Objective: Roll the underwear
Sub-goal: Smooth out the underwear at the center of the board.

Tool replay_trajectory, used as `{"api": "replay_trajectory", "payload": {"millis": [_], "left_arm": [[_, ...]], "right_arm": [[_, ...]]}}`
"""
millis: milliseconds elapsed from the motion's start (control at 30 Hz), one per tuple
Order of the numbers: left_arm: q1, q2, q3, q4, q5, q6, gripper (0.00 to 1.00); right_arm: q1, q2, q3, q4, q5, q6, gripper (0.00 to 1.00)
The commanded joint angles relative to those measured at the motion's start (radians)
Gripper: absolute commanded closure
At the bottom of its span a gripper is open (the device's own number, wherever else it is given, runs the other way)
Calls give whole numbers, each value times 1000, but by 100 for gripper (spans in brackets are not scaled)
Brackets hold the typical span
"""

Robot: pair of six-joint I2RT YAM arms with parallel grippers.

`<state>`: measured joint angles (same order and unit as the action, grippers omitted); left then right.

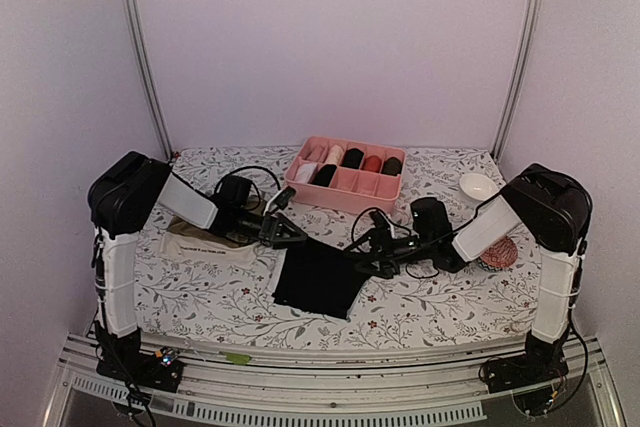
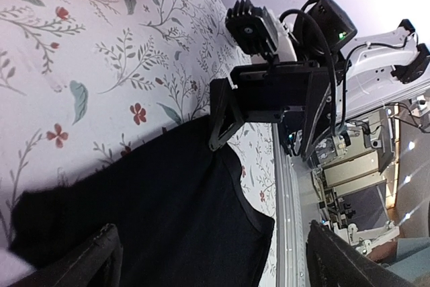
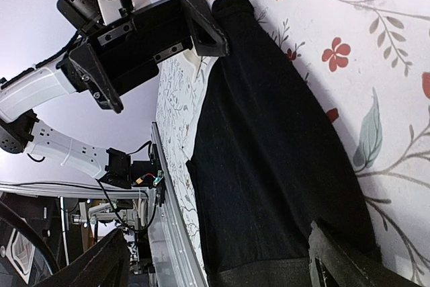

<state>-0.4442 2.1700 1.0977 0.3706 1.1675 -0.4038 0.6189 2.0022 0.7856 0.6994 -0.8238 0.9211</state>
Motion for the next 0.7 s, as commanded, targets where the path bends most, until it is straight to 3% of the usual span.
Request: {"api": "replay_trajectory", "payload": {"millis": [0,267,400,533,667], "left_arm": [[39,-66,-87,-57,-25,69,4],[-42,-361,-201,-225,-49,300,4],[-104,-459,-290,-238,-83,336,4],[-175,-451,-345,-180,-85,319,4],[-230,-367,-307,-193,-71,342,4]], "right_arm": [[-18,-18,-75,-104,5,24,7],[34,-233,50,-383,1,-105,7],[102,-254,98,-439,-34,-134,7],[149,-182,114,-418,-56,-120,7],[154,-98,119,-366,-88,-101,7]]}}
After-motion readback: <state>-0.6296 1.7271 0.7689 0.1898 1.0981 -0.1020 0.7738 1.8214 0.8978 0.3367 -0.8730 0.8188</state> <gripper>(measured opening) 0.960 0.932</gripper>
